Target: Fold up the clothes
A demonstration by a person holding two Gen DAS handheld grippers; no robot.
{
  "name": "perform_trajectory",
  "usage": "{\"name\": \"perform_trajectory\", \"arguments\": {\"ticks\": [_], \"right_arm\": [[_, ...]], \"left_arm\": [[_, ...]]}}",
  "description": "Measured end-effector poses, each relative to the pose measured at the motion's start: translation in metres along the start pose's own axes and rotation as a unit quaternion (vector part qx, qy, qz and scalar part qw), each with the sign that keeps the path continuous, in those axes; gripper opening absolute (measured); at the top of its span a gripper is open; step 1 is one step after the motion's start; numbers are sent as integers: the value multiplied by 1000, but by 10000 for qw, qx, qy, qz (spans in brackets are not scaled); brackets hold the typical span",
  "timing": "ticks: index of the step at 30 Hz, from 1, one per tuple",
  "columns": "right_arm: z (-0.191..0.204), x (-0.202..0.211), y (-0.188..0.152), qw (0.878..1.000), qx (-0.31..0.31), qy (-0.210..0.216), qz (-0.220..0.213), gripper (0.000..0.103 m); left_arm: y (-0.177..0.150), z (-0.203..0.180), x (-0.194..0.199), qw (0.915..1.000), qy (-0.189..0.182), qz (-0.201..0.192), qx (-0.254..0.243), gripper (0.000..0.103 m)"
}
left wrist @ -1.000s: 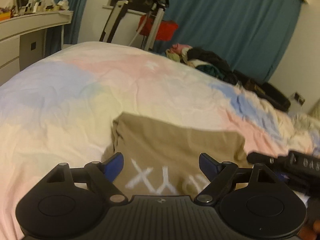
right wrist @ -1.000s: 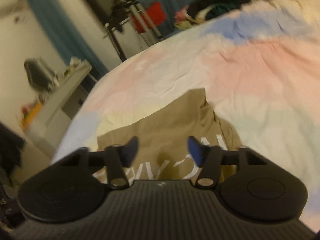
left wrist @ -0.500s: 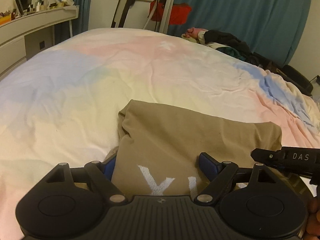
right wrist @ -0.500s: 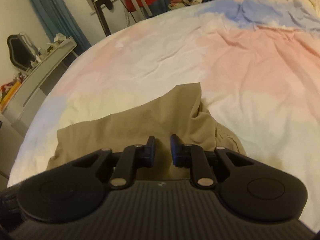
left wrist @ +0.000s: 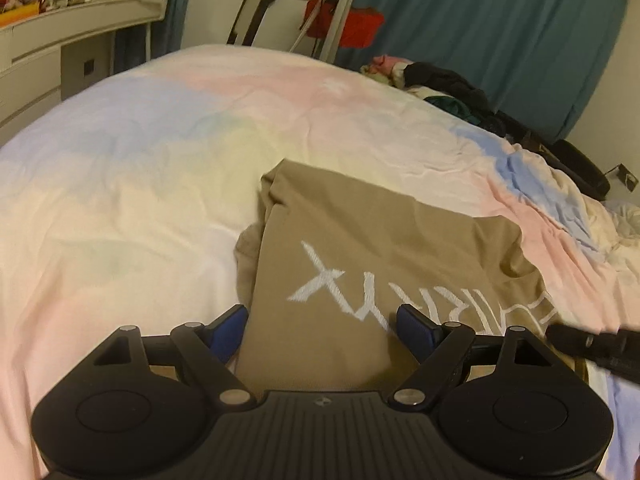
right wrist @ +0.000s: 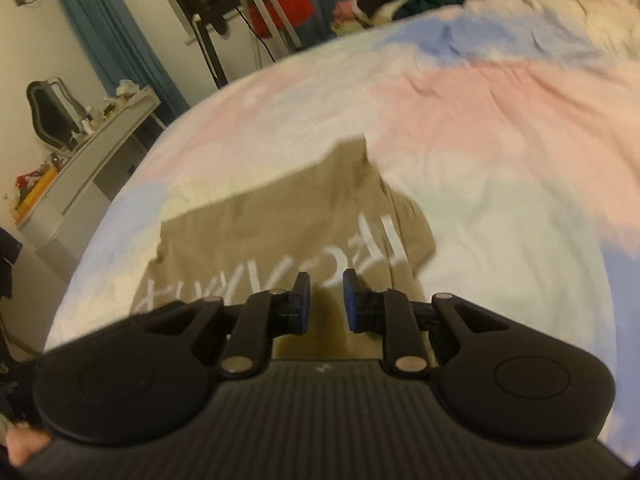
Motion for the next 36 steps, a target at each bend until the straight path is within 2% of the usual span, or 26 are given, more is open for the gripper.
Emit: {"name": "perform_trajectory", "arguments": {"ticks": [6,9,13,15,18,19,24,25,26,27,28,29,30,31,34,36], "right_arm": [[9,-9,-12,9986,457,-235,148,18],[12,-5,-12,9984,477,-267,144,18],[8,0,-12,9991,332,-243,136,19],[5,2,-11,9996,154,-181,126,20],[0,5,-10,9999,-82,-83,105,20],[-2,6,-10,9998,-157,-53,99,20],[-8,20,-9,9977,-672,119,-22,23],[-9,24,-8,9965,-809,210,-72,27],[-10,28,-7,9944,-971,395,-119,32],[-11,31,-9,9900,-1225,674,-169,51],[-12,35,-10,9842,-1477,952,-219,78],[-13,37,-12,9768,-1735,1225,-254,89],[-13,37,-16,9678,-2018,1484,-236,92],[-13,36,-21,9576,-2287,1743,-197,91],[-6,16,-35,9284,-2855,2366,227,92],[-2,1,-45,9068,-3197,2700,514,91]], "left_arm": [[-8,2,20,9999,-50,37,93,81],[-11,10,45,9980,-449,142,413,82],[-23,24,57,9916,-784,447,925,85],[-26,29,48,9859,-885,734,1219,85],[-28,37,23,9707,-948,1258,1816,82],[-29,40,16,9662,-969,1328,1985,82],[-22,54,1,9473,-1174,1091,2773,82],[-21,57,-2,9427,-1215,1037,2928,80],[-20,60,-4,9390,-1210,977,3069,70],[-19,64,-5,9361,-1163,929,3186,64],[-20,68,-6,9332,-1136,896,3290,57],[-21,71,-5,9306,-1139,870,3369,50],[-22,72,-5,9293,-1147,843,3408,47],[-22,73,-3,9293,-1164,803,3413,42],[-22,75,5,9265,-1312,614,3472,28],[-21,76,9,9229,-1434,521,3536,25]]}}
Point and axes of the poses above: each gripper's, at about its wrist camera, not at the fingertips, and x roughly against the way its jaws point, z to its left, y to its top, the point moved 2 cm from there along -x, roughly the way its jaws point, and after that the axes turned 12 degrees about x, right-handed, at the moved point
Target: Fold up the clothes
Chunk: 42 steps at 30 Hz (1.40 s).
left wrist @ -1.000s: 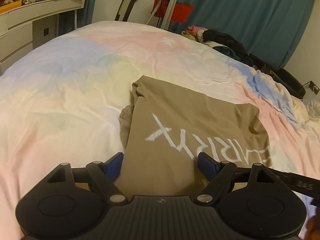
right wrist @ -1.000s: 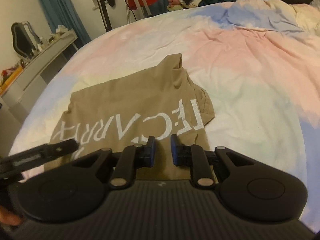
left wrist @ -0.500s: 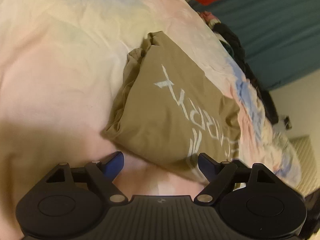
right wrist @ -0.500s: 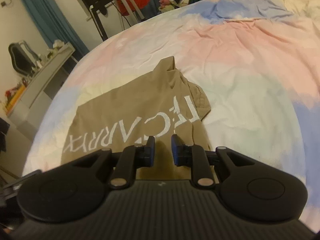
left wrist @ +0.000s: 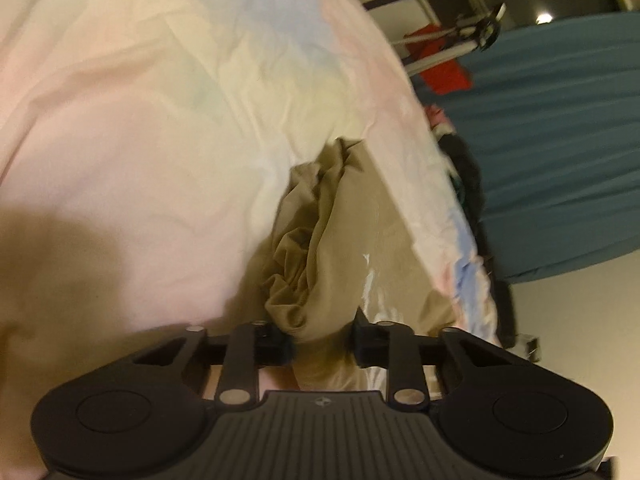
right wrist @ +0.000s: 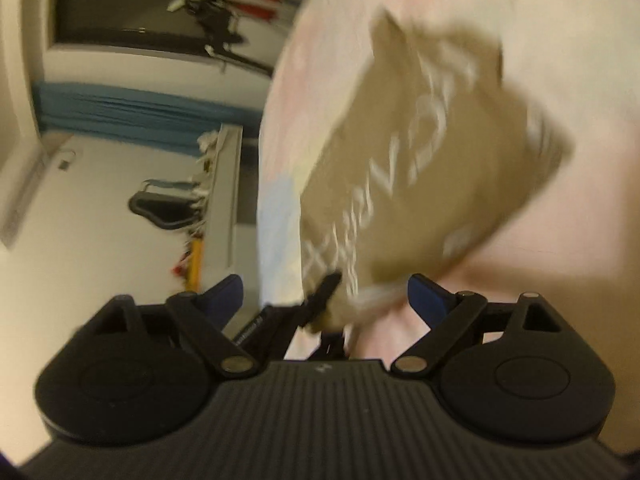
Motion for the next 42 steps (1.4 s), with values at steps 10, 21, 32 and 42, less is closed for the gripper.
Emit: {"name": "perform_trajectory", "arguments": {"ticks": [10,21,32,42], "right_arm": [[-66,11,20,9789,-1246,-923,-1328,60],[-24,36,33,9805,-464,-1161,-1517,24],[11,120,157,9696,-358,-1098,-2157,23],[2,150,373,9399,247,-1643,-2984,23]], "left_arm": [[4,-6,3,9998,-183,-65,70,24],[6,-37,14,9996,-126,230,79,24],[-25,-212,-60,9922,-79,1170,-418,24],[-72,-389,-235,9819,-482,1364,-1220,24]]}}
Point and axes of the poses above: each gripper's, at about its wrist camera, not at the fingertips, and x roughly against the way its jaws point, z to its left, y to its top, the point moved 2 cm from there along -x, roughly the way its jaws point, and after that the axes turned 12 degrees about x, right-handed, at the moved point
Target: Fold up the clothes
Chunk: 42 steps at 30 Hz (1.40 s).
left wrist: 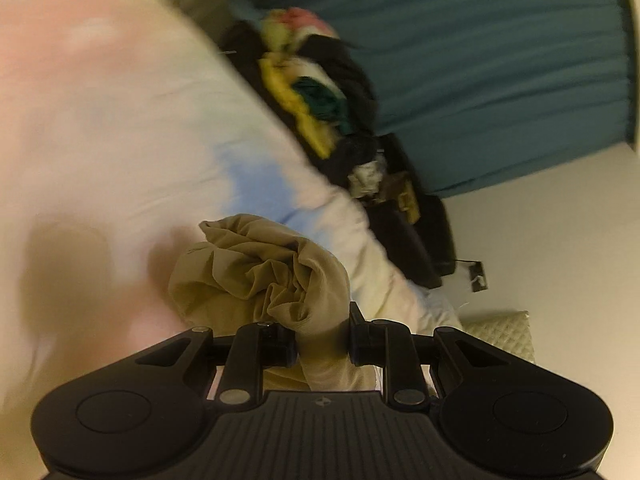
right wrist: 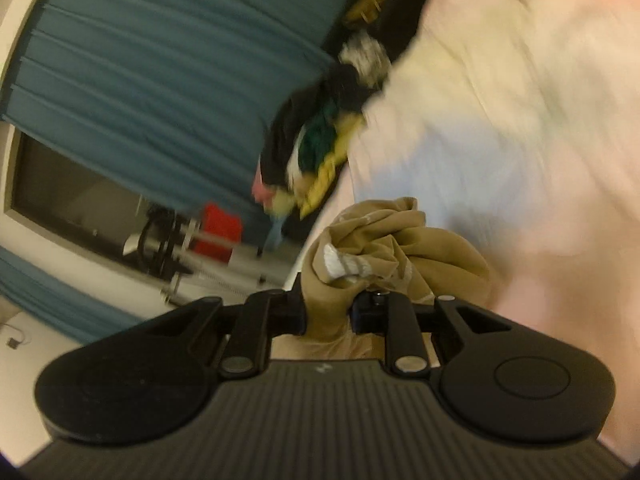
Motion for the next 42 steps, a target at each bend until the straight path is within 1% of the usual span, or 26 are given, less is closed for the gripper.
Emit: {"name": "perform_trajectory", "arguments": {"ticks": [2,4,5,8,11,14,17,19,21,23,25,27,29,31,33,34,35,36,37,38,39,40,41,42], "right_arm": [[-6,-22,24,9998,172,-80,-99,23],[-16,-43,39,9992,312,-202,-167,23],[-23,-52,44,9988,356,-262,-195,23],[-53,-75,34,9983,383,-419,-162,23],[-80,-83,3,9969,461,-633,103,23],[-103,-75,-34,9960,493,-664,331,23],[-119,-62,-73,9954,488,-715,412,23],[-133,-61,-95,9944,342,-833,560,23],[-145,-60,-107,9943,76,-849,634,24],[-148,-54,-112,9937,-18,-884,682,25],[-138,-43,-110,9916,52,-1043,761,25],[-122,-28,-106,9887,282,-1204,847,25],[-102,-9,-104,9871,577,-1226,848,25],[-79,12,-101,9852,881,-1218,829,25],[-53,35,-98,9840,1174,-1126,732,25],[-38,49,-97,9829,1343,-1071,661,25],[-26,60,-95,9815,1494,-1032,613,25],[-11,75,-96,9793,1679,-985,554,25],[3,89,-96,9769,1856,-935,490,26],[15,100,-95,9749,2007,-874,408,28],[26,112,-95,9725,2159,-812,318,37],[37,128,-98,9699,2310,-748,202,54],[47,143,-101,9671,2451,-679,81,65],[54,157,-104,9647,2562,-607,-50,84]], "left_arm": [[6,-18,-36,9998,34,-36,-211,24],[11,-25,-71,9992,62,-16,-382,24],[11,-23,-86,9989,82,-3,-463,24],[10,-2,-125,9973,285,119,-661,24],[0,34,-135,9942,478,297,-916,24],[-12,69,-131,9903,619,435,-1166,24],[-24,100,-121,9860,745,439,-1426,26],[-33,117,-116,9803,921,434,-1693,28],[-37,127,-116,9761,1005,421,-1880,31],[-40,127,-107,9722,1035,377,-2067,32],[-43,117,-91,9681,1116,327,-2220,33],[-46,105,-72,9649,1183,275,-2329,35],[-50,89,-47,9636,1184,222,-2387,37],[-57,70,-18,9619,1120,155,-2490,41],[-67,50,13,9578,1053,45,-2674,45],[-73,39,30,9552,1005,-24,-2782,47],[-80,30,46,9527,954,-84,-2884,52],[-88,21,63,9487,924,-146,-3021,56],[-97,12,82,9437,904,-210,-3174,64],[-106,3,99,9383,896,-291,-3326,74],[-115,-5,115,9325,876,-406,-3481,79],[-125,-13,131,9262,847,-533,-3634,86],[-134,-19,149,9213,801,-649,-3750,92],[-143,-23,166,9174,762,-744,-3835,95]]}}
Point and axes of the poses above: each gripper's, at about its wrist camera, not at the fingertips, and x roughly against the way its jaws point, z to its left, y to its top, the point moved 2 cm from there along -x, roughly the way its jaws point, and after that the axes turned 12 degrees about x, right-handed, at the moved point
